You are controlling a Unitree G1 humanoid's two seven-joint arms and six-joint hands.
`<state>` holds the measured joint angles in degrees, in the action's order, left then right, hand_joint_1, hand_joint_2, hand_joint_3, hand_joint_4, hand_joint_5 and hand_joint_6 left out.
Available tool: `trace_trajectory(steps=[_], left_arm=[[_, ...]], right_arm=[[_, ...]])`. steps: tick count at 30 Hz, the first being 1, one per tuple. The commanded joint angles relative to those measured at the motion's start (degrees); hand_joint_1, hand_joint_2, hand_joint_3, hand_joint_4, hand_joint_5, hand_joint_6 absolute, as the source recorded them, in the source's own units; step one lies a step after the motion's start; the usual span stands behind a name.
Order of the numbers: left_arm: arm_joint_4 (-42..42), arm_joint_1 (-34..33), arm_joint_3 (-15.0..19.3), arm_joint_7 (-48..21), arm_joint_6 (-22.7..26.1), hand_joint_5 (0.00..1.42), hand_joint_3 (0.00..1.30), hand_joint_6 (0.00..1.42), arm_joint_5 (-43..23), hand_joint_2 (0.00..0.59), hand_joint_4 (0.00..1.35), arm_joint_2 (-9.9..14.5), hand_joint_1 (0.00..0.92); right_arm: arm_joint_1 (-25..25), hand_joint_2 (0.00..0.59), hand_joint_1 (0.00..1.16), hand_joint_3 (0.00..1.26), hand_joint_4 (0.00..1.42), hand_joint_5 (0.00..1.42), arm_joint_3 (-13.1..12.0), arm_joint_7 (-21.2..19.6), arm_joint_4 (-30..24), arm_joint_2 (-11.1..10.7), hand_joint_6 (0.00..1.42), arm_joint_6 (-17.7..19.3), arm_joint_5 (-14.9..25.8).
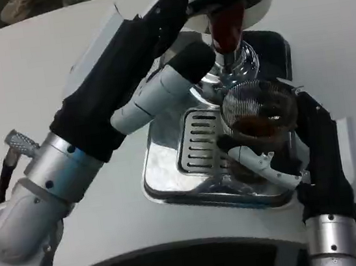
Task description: Grasp the cup under the faucet to collect the drink, then remove the cup.
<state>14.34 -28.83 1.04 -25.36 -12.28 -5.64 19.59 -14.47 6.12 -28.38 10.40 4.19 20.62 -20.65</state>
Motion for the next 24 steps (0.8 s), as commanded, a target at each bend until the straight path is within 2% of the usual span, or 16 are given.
trace_trajectory(steps=[1, 16, 24], left_arm=[[2.66, 1.7, 1.49, 0.57, -0.28, 0.18, 0.1, 0.14, 0.42, 0.082, 0.09, 1.46, 0.0], [4.82, 3.55, 3.52, 0.85, 0.02, 0.19, 0.1, 0.14, 0.23, 0.076, 0.09, 2.81, 0.0], [5.38, 6.29, 5.76, 0.24, -3.37, 0.2, 0.12, 0.15, 2.48, 0.075, 0.1, 5.64, 0.0]], right_arm=[[3.93, 0.179, 0.99, 0.54, 0.69, 0.75, 1.43, 1.54, -5.02, 1.53, 0.65, -0.05, 0.59], [10.34, 0.179, 0.99, 0.55, 0.7, 0.76, 3.49, 6.14, -15.45, 1.14, 0.66, -2.02, 1.42], [13.04, 0.179, 0.99, 0.56, 0.7, 0.76, 4.05, 7.87, -20.9, 1.24, 0.66, -3.01, 2.5]])
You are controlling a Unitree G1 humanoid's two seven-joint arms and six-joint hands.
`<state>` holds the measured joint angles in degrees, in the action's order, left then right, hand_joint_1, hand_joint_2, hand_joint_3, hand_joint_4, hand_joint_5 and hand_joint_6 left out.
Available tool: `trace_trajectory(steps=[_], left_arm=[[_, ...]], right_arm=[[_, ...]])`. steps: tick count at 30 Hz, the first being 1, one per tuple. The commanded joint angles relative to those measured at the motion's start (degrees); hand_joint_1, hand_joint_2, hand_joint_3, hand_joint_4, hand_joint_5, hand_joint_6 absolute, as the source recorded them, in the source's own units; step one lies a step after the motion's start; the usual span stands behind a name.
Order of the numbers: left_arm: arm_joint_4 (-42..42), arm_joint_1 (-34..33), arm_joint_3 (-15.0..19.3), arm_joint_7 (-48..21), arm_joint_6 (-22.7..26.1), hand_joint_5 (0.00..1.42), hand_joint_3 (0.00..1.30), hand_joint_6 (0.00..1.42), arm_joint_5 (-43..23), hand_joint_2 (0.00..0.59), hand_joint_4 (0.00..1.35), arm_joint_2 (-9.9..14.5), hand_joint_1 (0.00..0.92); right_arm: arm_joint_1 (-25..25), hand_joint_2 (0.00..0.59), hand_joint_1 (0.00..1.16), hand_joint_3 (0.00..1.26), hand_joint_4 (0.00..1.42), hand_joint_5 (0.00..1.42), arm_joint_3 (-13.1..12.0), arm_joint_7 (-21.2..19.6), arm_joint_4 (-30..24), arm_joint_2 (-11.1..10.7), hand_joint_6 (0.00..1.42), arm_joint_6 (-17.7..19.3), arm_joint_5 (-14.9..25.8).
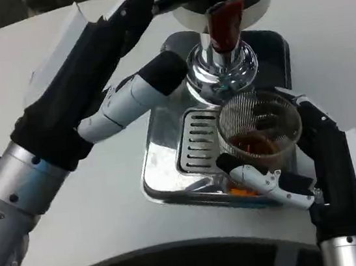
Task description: Grasp the cup under the faucet to collect the drink, then remove the cup.
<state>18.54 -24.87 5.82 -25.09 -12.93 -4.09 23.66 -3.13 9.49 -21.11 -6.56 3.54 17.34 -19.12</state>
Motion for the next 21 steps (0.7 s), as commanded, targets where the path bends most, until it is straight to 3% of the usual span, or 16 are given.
trace_trajectory(steps=[1, 13, 21], left_arm=[[1.33, 2.71, 1.15, -0.11, -3.18, 0.2, 0.12, 0.15, 1.12, 0.075, 0.1, 1.89, 0.0], [4.16, 11.24, 5.86, -2.03, -8.07, 0.19, 0.12, 0.15, -0.78, 0.063, 0.1, 7.37, 0.0], [6.95, 17.75, 9.65, -3.88, -11.44, 0.16, 0.13, 0.12, -2.27, 0.061, 0.08, 10.34, 0.0]], right_arm=[[2.09, 0.179, 0.99, 0.56, 0.7, 0.76, 0.76, 0.91, -4.66, 1.79, 0.66, 0.08, 1.12], [7.96, 0.179, 0.99, 0.57, 0.71, 0.77, -0.05, 7.72, -15.02, -0.29, 0.66, -2.7, 4.19], [10.7, 0.177, 0.98, 0.57, 0.71, 0.77, -2.79, 13.81, -21.38, -3.39, 0.66, -5.64, 6.9]])
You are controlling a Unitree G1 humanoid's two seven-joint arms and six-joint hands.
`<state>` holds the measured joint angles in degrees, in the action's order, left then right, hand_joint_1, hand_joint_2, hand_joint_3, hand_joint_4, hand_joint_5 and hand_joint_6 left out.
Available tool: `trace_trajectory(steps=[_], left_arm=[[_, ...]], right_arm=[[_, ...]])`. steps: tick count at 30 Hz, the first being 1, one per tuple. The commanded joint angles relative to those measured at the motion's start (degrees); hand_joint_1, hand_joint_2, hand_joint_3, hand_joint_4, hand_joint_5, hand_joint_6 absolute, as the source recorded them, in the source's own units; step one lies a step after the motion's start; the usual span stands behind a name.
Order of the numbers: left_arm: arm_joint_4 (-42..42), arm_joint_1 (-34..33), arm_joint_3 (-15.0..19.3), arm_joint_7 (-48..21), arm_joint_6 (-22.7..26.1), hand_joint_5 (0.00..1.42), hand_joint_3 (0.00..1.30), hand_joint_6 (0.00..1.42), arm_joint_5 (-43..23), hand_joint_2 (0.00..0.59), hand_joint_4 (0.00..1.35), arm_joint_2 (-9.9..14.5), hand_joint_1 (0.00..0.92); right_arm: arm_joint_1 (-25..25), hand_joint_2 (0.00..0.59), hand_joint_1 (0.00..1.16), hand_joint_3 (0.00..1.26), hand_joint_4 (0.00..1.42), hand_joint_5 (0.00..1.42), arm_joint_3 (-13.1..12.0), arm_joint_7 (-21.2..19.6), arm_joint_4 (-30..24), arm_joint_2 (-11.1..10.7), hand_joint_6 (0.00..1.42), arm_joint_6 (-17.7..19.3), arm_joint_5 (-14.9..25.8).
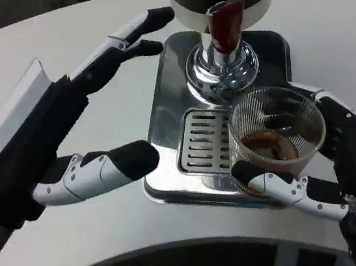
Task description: Grasp the cup under the faucet to collect the drink, then remove the cup.
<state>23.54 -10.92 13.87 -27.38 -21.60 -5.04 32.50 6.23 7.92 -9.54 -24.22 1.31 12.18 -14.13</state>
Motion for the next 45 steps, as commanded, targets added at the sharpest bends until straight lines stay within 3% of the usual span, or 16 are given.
trace_trajectory(steps=[1, 13, 21, 37, 45], left_arm=[[2.12, 4.64, 1.87, -1.86, -3.23, 0.16, 0.13, 0.12, -1.5, 0.061, 0.08, 1.68, 0.0], [4.45, 12.95, 3.95, -5.21, -7.68, 0.15, 0.14, 0.09, -3.65, 0.06, 0.07, 3.48, 0.0], [5.19, 15.21, 5.81, -6.31, -11.06, 0.13, 0.15, 0.06, -3.39, 0.059, 0.06, 4.8, 0.0], [-0.13, 21.3, 13.12, -9.62, -30.05, 0.12, 0.15, 0.04, -5.13, 0.061, 0.05, 10.47, 0.0], [-3.06, 24.63, 14.89, -10.39, -35.5, 0.12, 0.15, 0.04, -7.13, 0.06, 0.04, 13.67, 0.0]], right_arm=[[1.59, 0.177, 0.98, 0.57, 0.71, 0.77, -1.61, 2.86, -4.26, -1.52, 0.66, -0.76, 2.38], [2.75, 0.177, 0.98, 0.58, 0.71, 0.77, -6.88, 10.12, -8.66, -5.98, 0.66, -3.35, 8.94], [3.25, 0.184, 0.97, 0.58, 0.71, 0.77, -7.79, 12.98, -12.24, -7.14, 0.66, -5.71, 11.54], [4.23, 0.185, 0.97, 0.58, 0.71, 0.77, -10.73, 18.64, -22.35, -11.66, 0.66, -14.45, 18.68], [4.43, 0.184, 0.96, 0.58, 0.71, 0.77, -11.77, 20.12, -25.61, -13.24, 0.66, -17.87, 21.12]])
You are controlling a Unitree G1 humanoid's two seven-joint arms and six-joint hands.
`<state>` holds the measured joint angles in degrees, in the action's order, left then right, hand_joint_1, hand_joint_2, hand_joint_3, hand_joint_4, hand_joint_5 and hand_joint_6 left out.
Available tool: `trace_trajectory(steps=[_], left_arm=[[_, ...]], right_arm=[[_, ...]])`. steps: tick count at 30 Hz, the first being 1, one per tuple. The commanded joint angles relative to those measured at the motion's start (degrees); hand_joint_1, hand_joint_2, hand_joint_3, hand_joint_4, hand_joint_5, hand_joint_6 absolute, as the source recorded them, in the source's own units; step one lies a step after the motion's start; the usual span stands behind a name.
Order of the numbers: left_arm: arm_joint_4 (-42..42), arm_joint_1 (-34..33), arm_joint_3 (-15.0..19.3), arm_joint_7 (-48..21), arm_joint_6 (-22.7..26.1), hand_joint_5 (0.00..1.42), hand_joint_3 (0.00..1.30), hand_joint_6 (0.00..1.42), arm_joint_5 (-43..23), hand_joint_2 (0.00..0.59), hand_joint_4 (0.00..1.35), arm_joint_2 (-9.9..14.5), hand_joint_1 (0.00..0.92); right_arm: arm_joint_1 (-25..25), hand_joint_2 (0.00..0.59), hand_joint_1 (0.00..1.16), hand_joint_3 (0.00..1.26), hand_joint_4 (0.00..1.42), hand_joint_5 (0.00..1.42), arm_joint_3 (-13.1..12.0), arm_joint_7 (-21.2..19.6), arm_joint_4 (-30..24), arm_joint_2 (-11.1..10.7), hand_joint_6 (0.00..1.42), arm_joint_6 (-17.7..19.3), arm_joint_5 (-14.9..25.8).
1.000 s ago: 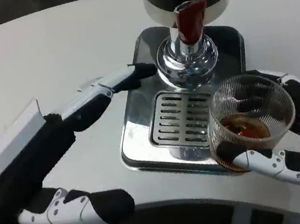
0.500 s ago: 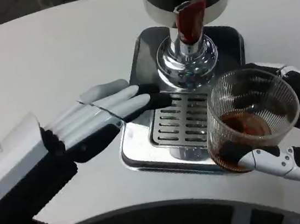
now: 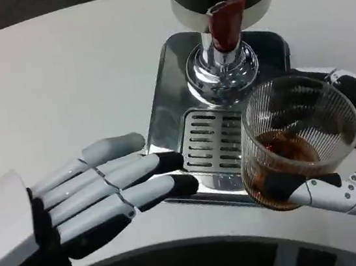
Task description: Grasp the cup under the faucet to collect the drink, then remove the cup.
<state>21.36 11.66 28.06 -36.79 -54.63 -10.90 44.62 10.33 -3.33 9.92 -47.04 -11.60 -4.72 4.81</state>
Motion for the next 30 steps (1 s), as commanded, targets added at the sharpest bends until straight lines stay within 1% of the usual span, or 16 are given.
trace_trajectory(steps=[1, 10, 19, 22, 26, 30], left_arm=[[-0.91, 2.52, 0.77, -1.04, -3.04, 0.12, 0.15, 0.04, -1.44, 0.06, 0.04, 1.83, 0.0], [-1.36, 4.4, 1.06, -1.05, -5.92, 0.11, 0.17, 0.03, -2.61, 0.06, 0.04, 3.46, 0.0], [-1.91, 6.14, 1.39, -0.91, -7.91, 0.11, 0.18, 0.03, -3.26, 0.064, 0.04, 4.71, 0.0], [-2.2, 6.65, 1.66, -0.84, -8.38, 0.11, 0.18, 0.02, -3.42, 0.065, 0.04, 4.98, 0.0], [-2.6, 7.32, 2.02, -0.74, -8.9, 0.11, 0.18, 0.02, -3.45, 0.065, 0.03, 5.07, 0.0], [-2.83, 8.29, 2.64, -0.59, -9.51, 0.11, 0.18, 0.02, -3.64, 0.064, 0.03, 4.9, 0.0]], right_arm=[[0.37, 0.184, 0.96, 0.58, 0.71, 0.77, -0.53, 0.82, -3.13, -0.42, 0.66, -1.34, 2.44], [0.62, 0.184, 0.96, 0.58, 0.72, 0.77, 0.62, 1.42, -5.81, -0.37, 0.66, -4.23, 3.66], [1.34, 0.184, 0.96, 0.58, 0.72, 0.77, 4.2, 2.23, -7.69, -0.25, 0.66, -6.69, 3.93], [1.77, 0.184, 0.96, 0.58, 0.73, 0.77, 6.16, 2.55, -8.02, -0.31, 0.66, -7.37, 3.89], [1.99, 0.185, 0.95, 0.58, 0.73, 0.77, 8.19, 2.94, -8.24, -0.46, 0.66, -8.04, 3.69], [1.71, 0.189, 0.95, 0.58, 0.73, 0.77, 9.4, 3.04, -8.04, -0.55, 0.66, -8.45, 3.28]])
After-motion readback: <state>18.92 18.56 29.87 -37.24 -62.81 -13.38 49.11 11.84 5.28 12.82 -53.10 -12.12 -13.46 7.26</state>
